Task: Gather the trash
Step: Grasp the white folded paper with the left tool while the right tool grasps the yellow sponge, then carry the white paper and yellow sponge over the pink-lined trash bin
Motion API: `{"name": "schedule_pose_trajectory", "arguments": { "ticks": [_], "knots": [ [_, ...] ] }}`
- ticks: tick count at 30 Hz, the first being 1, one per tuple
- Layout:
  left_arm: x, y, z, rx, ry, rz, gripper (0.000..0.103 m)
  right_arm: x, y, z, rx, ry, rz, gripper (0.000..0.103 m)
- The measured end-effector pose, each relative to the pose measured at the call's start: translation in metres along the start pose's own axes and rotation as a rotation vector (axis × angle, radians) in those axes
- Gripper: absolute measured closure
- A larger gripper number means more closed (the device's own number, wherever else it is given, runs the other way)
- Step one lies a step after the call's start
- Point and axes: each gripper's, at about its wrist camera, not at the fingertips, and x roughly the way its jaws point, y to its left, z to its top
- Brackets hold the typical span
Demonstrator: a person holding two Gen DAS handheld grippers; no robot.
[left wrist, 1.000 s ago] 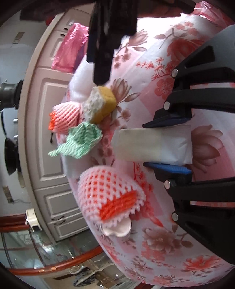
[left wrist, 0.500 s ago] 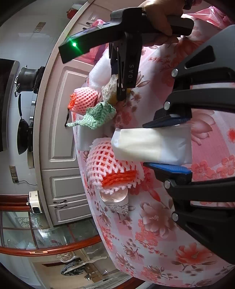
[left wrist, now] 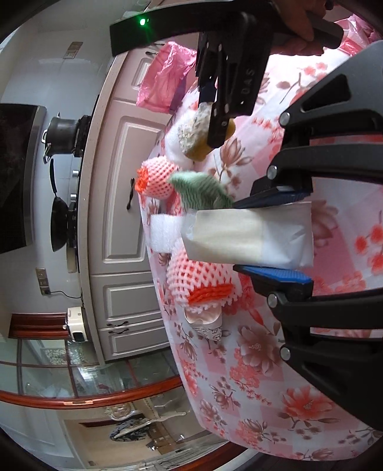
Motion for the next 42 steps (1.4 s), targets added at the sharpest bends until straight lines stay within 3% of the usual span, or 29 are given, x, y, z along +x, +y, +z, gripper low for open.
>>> {"name": "schedule_pose_trajectory", "arguments": {
  "ticks": [8,24,42],
  "knots": [
    [-0.036,-0.033,-0.005,0.024,-0.059,-0.019,0.068,-0.054,-0.009,-0.025,0.015,-0.073,-0.006,0.057],
    [-0.065,-0.09,-0.008,0.085,-0.154,-0.077,0.068,-0.134,-0.037,-0.057,0.074,-0.299,-0.158,0.057],
    [-0.037,-0.149,0.041,0.124,-0.23,-0.181,0.068,-0.16,-0.103,-0.049,0.157,-0.382,-0.309,0.057]
  ]
}}
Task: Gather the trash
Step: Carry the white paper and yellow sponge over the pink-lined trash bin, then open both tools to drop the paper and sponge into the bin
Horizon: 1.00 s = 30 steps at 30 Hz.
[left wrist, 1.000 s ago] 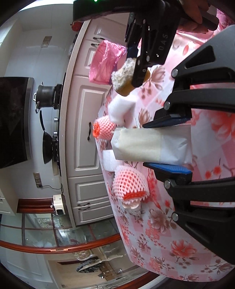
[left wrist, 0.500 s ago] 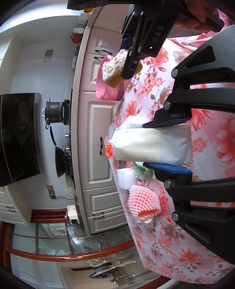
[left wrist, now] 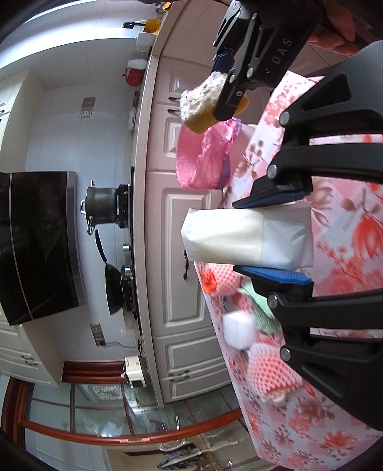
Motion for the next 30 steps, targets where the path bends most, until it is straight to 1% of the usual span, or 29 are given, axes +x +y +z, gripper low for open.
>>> {"name": "schedule_pose_trajectory", "arguments": {
  "ticks": [7,11,14,17,19,23,26,30],
  "knots": [
    [0.035,-0.022,0.022,0.011,-0.01,-0.05,0.067,0.011,-0.03,0.012,0.002,-0.026,-0.054,0.057],
    [0.063,-0.039,0.043,0.028,-0.022,-0.078,0.067,0.023,-0.057,0.025,0.022,-0.04,-0.086,0.057],
    [0.086,-0.049,0.059,0.025,-0.015,-0.109,0.067,0.037,-0.079,0.036,0.031,-0.029,-0.103,0.057],
    [0.118,-0.063,0.077,0.033,-0.001,-0.156,0.067,0.052,-0.1,0.046,0.02,-0.026,-0.124,0.057],
    [0.137,-0.071,0.088,0.044,0.009,-0.174,0.067,0.062,-0.115,0.053,0.026,-0.021,-0.136,0.057],
    [0.176,-0.084,0.109,0.042,0.013,-0.19,0.067,0.084,-0.142,0.065,0.035,-0.018,-0.159,0.057],
    [0.2,-0.092,0.125,0.033,0.015,-0.205,0.066,0.099,-0.157,0.074,0.026,-0.027,-0.175,0.057],
    [0.235,-0.112,0.148,0.052,-0.001,-0.229,0.065,0.121,-0.172,0.085,0.011,-0.04,-0.184,0.056]
  ]
}}
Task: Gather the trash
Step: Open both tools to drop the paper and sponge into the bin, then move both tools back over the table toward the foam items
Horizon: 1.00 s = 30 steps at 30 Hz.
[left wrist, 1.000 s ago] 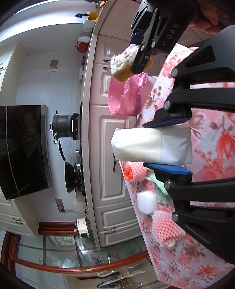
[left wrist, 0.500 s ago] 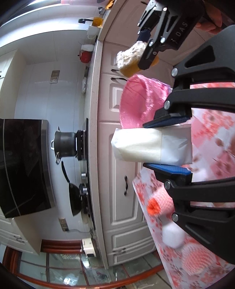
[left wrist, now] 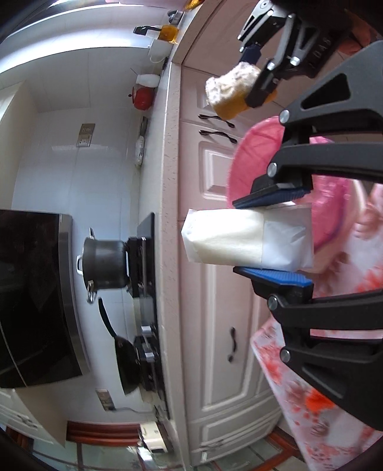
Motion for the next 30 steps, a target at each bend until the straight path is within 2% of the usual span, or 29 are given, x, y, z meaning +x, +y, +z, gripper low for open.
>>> {"name": "schedule_pose_trajectory", "arguments": {
  "ticks": [7,9,10,11,12,15,18,20,23,26,30],
  "knots": [
    [0.062,-0.011,0.025,0.006,0.006,-0.04,0.063,0.047,-0.019,0.002,-0.021,0.013,0.005,0.055],
    [0.076,-0.012,0.025,0.013,0.026,-0.062,0.061,0.059,-0.021,-0.001,-0.04,0.024,0.005,0.041],
    [0.082,-0.012,0.024,0.017,0.035,-0.06,0.053,0.065,-0.023,-0.003,-0.046,0.033,0.007,0.026],
    [0.089,-0.012,0.023,0.014,0.043,-0.066,0.042,0.067,-0.024,-0.006,-0.044,0.033,0.008,0.023],
    [0.091,-0.011,0.02,0.01,0.045,-0.062,0.037,0.068,-0.025,-0.008,-0.042,0.032,0.009,0.023],
    [0.091,-0.009,0.016,0.016,0.042,-0.042,0.034,0.064,-0.027,-0.015,-0.033,0.04,0.006,0.023],
    [0.076,-0.002,0.01,0.028,0.021,-0.006,0.032,0.047,-0.029,-0.02,-0.016,0.036,0.007,0.023],
    [0.057,0.006,0.003,0.018,0.006,0.035,0.019,0.033,-0.027,-0.024,-0.003,0.036,0.014,0.023],
    [0.021,0.023,-0.013,-0.012,-0.005,0.102,0.009,0.01,-0.017,-0.031,-0.006,0.045,0.023,0.022],
    [-0.016,0.035,-0.034,-0.021,0.011,0.171,0.005,-0.009,0.0,-0.037,-0.018,0.058,0.049,0.018],
    [-0.067,0.048,-0.064,-0.012,0.042,0.233,0.005,-0.031,0.03,-0.045,-0.013,0.082,0.09,0.018]
  ]
}}
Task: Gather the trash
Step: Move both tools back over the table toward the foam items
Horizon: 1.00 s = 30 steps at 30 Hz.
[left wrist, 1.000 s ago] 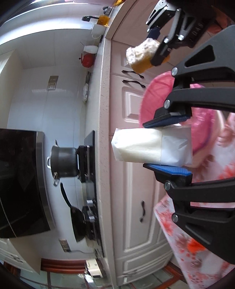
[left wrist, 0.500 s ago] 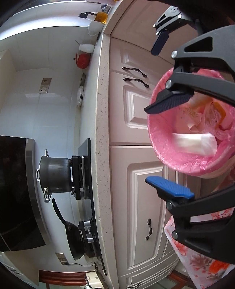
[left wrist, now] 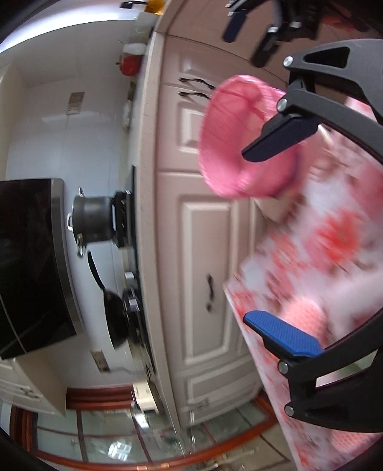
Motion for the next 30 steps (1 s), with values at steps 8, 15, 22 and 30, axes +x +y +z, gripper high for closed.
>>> {"name": "schedule_pose_trajectory", "arguments": {
  "ticks": [8,15,22,30],
  "knots": [
    [-0.102,0.071,-0.08,-0.047,0.026,0.068,0.005,-0.025,0.077,-0.02,0.041,0.07,0.11,0.018],
    [-0.165,0.149,-0.13,-0.117,0.095,0.176,0.005,-0.029,0.147,-0.038,-0.009,0.136,0.167,0.018],
    [-0.2,0.201,-0.163,-0.133,0.137,0.3,0.005,-0.008,0.199,-0.049,-0.071,0.237,0.187,0.018],
    [-0.204,0.233,-0.172,-0.201,0.157,0.344,0.005,0.02,0.226,-0.046,-0.127,0.286,0.181,0.018]
  ]
}}
